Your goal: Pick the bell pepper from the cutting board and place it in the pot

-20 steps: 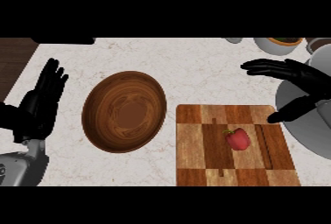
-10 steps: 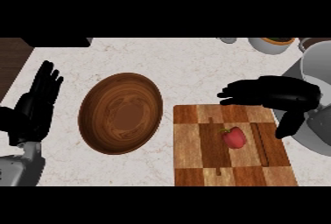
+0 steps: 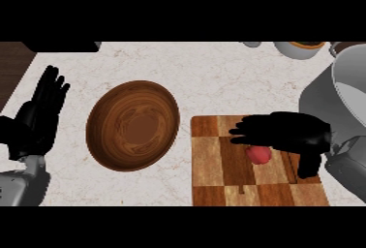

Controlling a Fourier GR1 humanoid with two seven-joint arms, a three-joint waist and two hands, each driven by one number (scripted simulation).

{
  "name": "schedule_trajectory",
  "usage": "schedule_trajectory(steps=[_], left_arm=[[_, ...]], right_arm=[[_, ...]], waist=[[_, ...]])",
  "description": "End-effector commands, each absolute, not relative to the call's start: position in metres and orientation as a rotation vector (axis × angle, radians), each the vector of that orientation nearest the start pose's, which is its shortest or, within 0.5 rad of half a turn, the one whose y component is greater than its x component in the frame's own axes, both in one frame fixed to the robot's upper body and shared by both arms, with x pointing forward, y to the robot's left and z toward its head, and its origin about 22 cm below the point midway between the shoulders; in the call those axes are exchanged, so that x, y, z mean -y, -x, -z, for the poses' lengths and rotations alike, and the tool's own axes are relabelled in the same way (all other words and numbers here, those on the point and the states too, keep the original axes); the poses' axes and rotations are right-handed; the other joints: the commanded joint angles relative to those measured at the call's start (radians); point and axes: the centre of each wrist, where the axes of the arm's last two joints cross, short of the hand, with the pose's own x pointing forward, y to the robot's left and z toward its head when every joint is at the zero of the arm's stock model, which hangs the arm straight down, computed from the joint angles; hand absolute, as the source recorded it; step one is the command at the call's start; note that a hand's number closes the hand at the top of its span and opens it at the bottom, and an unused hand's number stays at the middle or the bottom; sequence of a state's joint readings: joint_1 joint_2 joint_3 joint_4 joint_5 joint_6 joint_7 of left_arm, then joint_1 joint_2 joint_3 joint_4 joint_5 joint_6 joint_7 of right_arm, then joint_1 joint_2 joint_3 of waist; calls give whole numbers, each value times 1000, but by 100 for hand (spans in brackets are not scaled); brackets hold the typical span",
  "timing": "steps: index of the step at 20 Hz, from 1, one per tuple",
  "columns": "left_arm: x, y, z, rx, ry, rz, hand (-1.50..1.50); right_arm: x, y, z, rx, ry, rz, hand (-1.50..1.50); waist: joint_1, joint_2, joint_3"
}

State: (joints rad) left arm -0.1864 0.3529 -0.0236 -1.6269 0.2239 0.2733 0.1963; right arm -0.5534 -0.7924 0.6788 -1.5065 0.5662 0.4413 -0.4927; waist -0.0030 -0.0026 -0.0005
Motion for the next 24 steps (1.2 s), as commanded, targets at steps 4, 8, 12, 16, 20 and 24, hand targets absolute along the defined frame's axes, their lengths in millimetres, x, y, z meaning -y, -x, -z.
schedule_trajectory(steps=[4,8,12,16,20,24], left_arm=[[-269,-286,-77,1601,-189,-76,0],[-284,-287,-92,1624,-192,-84,0],[-268,-278,-94,1619,-180,-71,0],[-281,-294,-85,1604,-199,-71,0],[-281,-281,-63,1616,-176,-74,0],[-299,-289,-87,1614,-226,-77,0]], right_arm=[[226,-304,-89,1364,103,-2161,-150],[228,-287,-73,1352,226,-2155,-150],[236,-307,-71,1326,241,-2164,-150],[234,-309,-47,1358,208,-2152,-150],[234,-302,-30,1359,236,-2165,-150],[225,-304,-17,1331,273,-2145,-150]], waist=[[3,3,0],[0,2,0],[7,2,1],[6,4,1],[6,3,1],[5,3,1]])
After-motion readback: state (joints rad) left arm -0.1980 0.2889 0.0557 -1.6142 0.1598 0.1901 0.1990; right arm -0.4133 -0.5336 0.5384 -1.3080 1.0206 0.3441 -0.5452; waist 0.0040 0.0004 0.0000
